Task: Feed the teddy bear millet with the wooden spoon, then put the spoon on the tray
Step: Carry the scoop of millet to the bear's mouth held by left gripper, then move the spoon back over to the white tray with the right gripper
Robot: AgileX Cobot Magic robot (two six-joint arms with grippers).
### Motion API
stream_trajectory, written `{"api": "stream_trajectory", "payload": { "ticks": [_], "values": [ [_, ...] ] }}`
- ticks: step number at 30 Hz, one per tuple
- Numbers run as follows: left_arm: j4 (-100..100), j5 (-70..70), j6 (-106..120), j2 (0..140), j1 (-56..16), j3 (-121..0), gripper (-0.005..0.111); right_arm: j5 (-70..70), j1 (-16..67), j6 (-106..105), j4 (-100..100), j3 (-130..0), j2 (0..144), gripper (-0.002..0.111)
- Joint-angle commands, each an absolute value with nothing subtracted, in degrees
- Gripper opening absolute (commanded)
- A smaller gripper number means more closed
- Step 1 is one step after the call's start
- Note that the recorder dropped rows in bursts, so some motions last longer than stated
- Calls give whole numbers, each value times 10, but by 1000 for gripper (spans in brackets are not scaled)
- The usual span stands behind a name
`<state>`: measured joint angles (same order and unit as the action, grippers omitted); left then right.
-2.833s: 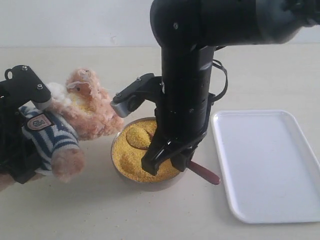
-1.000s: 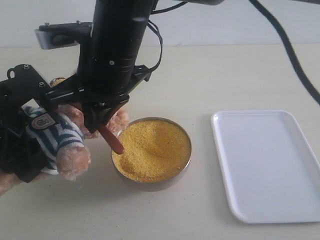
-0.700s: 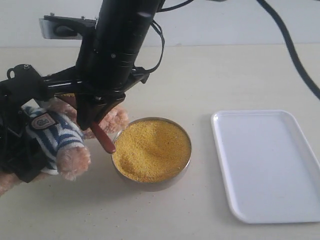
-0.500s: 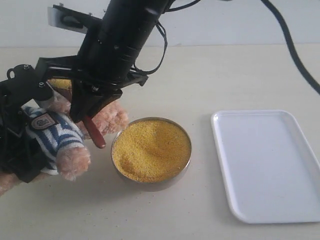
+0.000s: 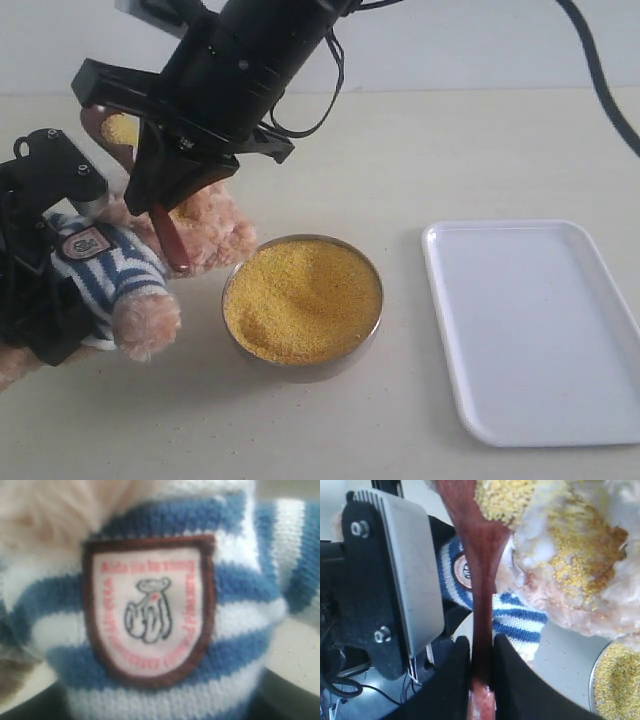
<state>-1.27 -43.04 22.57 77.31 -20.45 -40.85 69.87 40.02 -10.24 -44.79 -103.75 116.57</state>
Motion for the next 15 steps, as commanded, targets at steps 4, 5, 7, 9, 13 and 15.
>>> {"api": "stream_trajectory", "payload": {
  "ticks": [4, 5, 7, 9, 13, 15],
  "values": [
    [-13, -429, 225, 767, -206, -407, 4, 700, 386, -131, -502, -993, 1166, 0],
    [-13, -429, 225, 767, -206, -407, 4, 700, 384, -143, -517, -980, 1166, 0],
    [-13, -429, 225, 767, -206, -407, 4, 700, 383, -157, -534, -958, 1166, 0],
    [-13, -429, 225, 767, -206, -407, 4, 700, 383, -164, -535, -943, 1166, 0],
    [-13, -429, 225, 767, -206, -407, 4, 700, 373, -176, -551, -932, 1166, 0],
    [-12, -430, 225, 767, -206, -407, 4, 700, 365, -182, -575, -932, 1166, 0]
  ]
}}
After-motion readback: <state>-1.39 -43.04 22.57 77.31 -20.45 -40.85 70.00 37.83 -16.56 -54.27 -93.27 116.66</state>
